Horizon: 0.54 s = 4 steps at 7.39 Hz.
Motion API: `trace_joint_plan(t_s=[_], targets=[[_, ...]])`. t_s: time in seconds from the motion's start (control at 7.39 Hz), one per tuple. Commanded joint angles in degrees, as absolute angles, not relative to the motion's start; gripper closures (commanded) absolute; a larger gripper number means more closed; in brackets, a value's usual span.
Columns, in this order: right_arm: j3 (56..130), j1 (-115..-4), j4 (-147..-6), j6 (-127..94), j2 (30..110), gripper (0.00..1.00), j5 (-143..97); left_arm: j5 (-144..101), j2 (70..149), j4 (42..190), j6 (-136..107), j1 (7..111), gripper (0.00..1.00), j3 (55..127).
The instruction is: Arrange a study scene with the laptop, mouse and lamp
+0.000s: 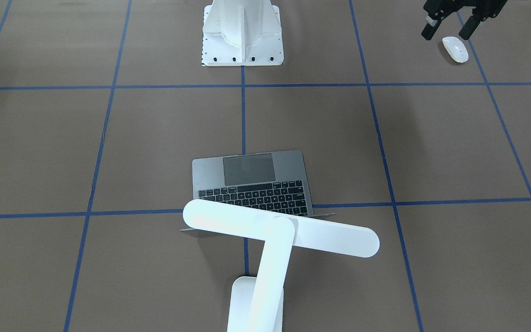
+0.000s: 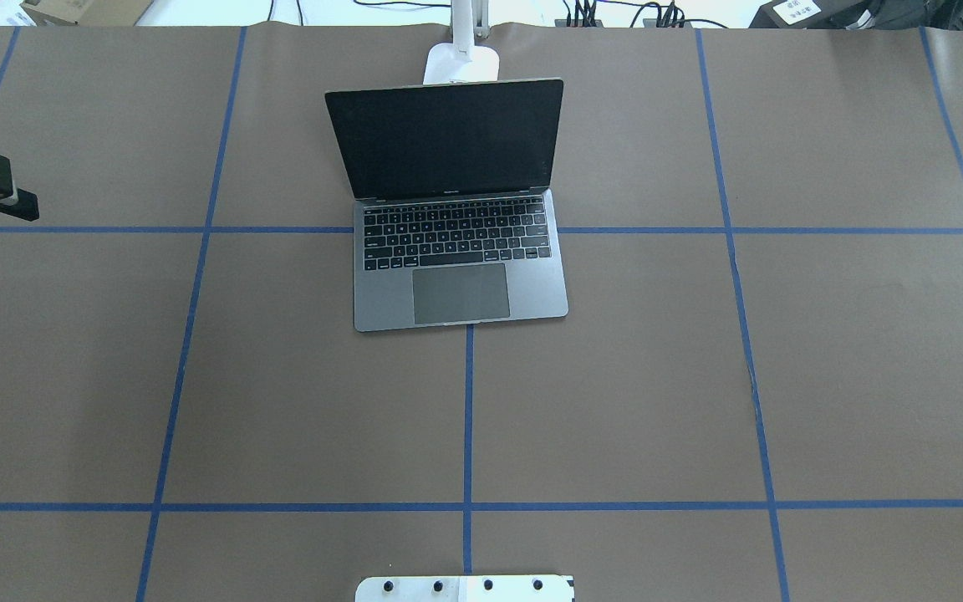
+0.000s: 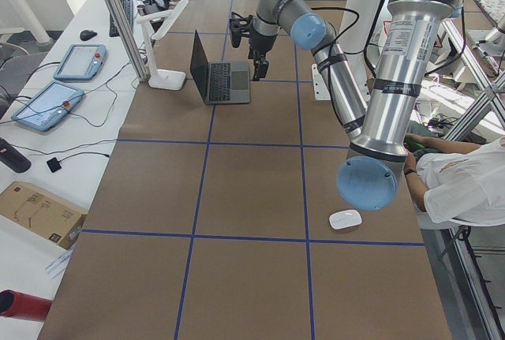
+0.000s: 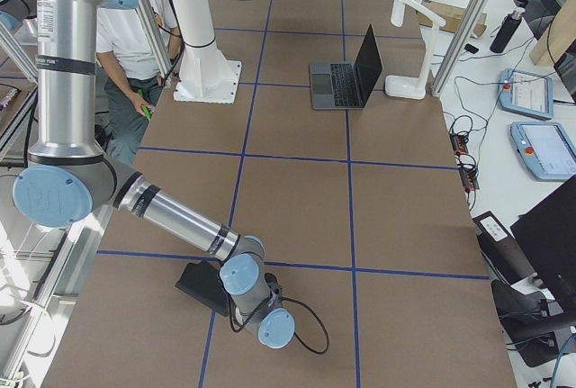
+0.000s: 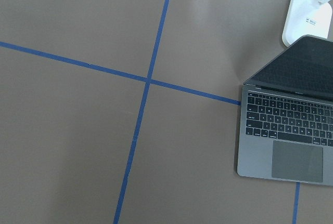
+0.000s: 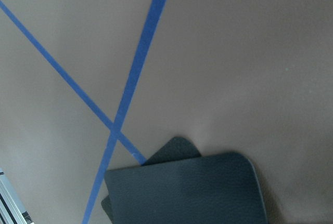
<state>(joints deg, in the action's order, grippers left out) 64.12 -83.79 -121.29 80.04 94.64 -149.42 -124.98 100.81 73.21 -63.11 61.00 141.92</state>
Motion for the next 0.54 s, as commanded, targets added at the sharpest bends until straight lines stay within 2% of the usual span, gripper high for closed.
trace_joint_plan(t_s=[0.0,0.14,0.41], targets=[[64.4,-83.7,-123.1,80.2,94.7,0.03,-150.2,-124.9,100.7,73.2,-63.1,61.0,0.01,141.9],[64.6,-83.7,-123.8,80.2,94.7,0.08,-150.4,-125.0,100.7,73.2,-63.1,61.0,0.01,141.9],[64.7,-83.7,-123.9,80.6,94.7,0.32,-150.7,-125.0,100.6,73.2,-63.1,61.0,0.01,141.9]])
